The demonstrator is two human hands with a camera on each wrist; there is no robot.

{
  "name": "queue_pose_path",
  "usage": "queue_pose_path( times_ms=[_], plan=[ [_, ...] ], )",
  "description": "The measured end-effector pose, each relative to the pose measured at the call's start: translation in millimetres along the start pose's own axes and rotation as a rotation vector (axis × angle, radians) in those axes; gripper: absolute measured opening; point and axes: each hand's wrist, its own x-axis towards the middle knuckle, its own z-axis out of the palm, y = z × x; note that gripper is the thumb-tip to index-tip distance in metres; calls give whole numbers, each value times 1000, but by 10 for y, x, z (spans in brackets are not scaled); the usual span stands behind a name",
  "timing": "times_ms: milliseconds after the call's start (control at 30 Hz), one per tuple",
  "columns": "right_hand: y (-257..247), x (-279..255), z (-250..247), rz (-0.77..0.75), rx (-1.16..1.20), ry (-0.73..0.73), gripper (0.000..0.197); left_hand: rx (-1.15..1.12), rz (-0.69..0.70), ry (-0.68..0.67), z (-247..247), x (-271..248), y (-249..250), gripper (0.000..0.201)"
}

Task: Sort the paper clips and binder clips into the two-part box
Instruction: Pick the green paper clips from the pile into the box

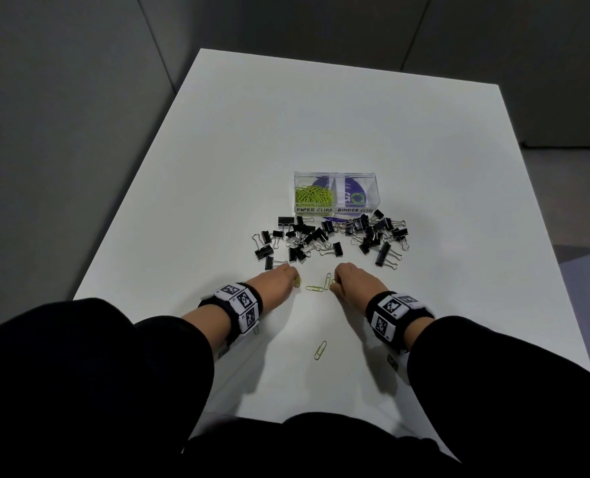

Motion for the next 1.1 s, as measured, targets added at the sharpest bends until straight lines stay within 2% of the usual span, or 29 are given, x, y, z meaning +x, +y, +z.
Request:
queue_pose_path(
  times_ms=[133, 267, 367, 500, 600, 700, 800, 933, 1100],
  plan=[
    [38, 18, -12, -48, -52, -17, 24, 14, 14, 52, -87, -3, 38, 15],
    [34, 56, -88, -77, -189, -50, 29, 118, -18, 33, -194, -21, 37, 34],
    [62, 68, -147, -80, -164, -22, 28, 144, -27, 7, -295, -66, 31, 43],
    [84, 23, -259, -40, -48, 26, 23, 78, -57, -68, -343, -159, -65, 30],
    [144, -49, -313, -29, -74, 35, 14, 109, -23, -102, -322, -297, -174, 26],
    [241, -130, -305, -7, -18, 16, 30, 211, 37, -143, -232, -473, -222, 26],
    [299, -199, -280, 10, 48, -55, 27, 300, 53, -194, -123, -578, -300, 35],
    [303, -234, -180, 39, 70, -9, 23, 209, 58, -160, -84, -583, -376, 27],
    [157, -170, -71, 64, 7, 14, 36, 163, 37, -174, -60, -498, -341, 21]
  ],
)
